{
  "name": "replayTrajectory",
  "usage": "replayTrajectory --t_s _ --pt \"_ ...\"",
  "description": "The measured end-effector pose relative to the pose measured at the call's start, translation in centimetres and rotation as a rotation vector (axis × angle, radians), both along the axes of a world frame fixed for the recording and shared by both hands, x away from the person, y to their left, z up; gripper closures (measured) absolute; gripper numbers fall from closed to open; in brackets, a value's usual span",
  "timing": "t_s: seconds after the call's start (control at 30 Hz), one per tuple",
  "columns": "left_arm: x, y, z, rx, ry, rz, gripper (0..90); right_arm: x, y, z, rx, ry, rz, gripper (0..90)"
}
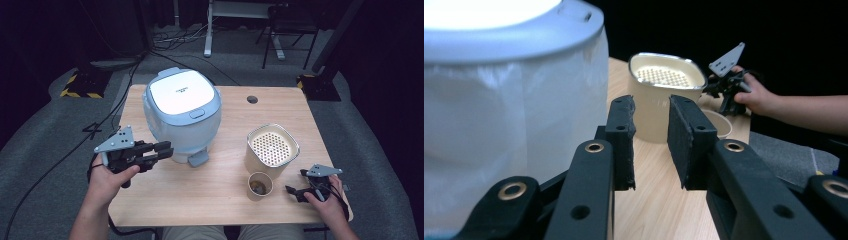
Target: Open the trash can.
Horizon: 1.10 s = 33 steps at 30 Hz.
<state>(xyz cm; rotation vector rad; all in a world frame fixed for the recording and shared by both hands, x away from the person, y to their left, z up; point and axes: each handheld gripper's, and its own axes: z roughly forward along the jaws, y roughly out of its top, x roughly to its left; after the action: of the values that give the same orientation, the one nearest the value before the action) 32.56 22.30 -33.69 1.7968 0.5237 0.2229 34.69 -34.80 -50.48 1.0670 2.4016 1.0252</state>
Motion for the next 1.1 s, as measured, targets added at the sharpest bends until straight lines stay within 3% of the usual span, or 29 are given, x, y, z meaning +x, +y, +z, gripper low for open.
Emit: replayTrajectory --t_s 0.33,0.6,0.87,1.1 --pt "1.9 -0.1 2.1 -0.043 -0.002 -0.054 80.1 0.0 0.0 0.0 0.0 0.0 0.0 6.6" --pt "3.9 -1.0 4.1 -0.071 0.03 -0.019 82.6 0.0 0.0 0.0 0.0 0.0 0.0 6.6" --pt "6.3 -2.6 5.2 -0.036 0.03 0.016 85.3 0.0 0.0 0.0 0.0 -0.001 0.001 6.6" --pt "7.9 -5.5 5.0 0.026 0.038 0.027 87.5 0.0 0.0 0.0 0.0 -0.001 0.003 6.6"
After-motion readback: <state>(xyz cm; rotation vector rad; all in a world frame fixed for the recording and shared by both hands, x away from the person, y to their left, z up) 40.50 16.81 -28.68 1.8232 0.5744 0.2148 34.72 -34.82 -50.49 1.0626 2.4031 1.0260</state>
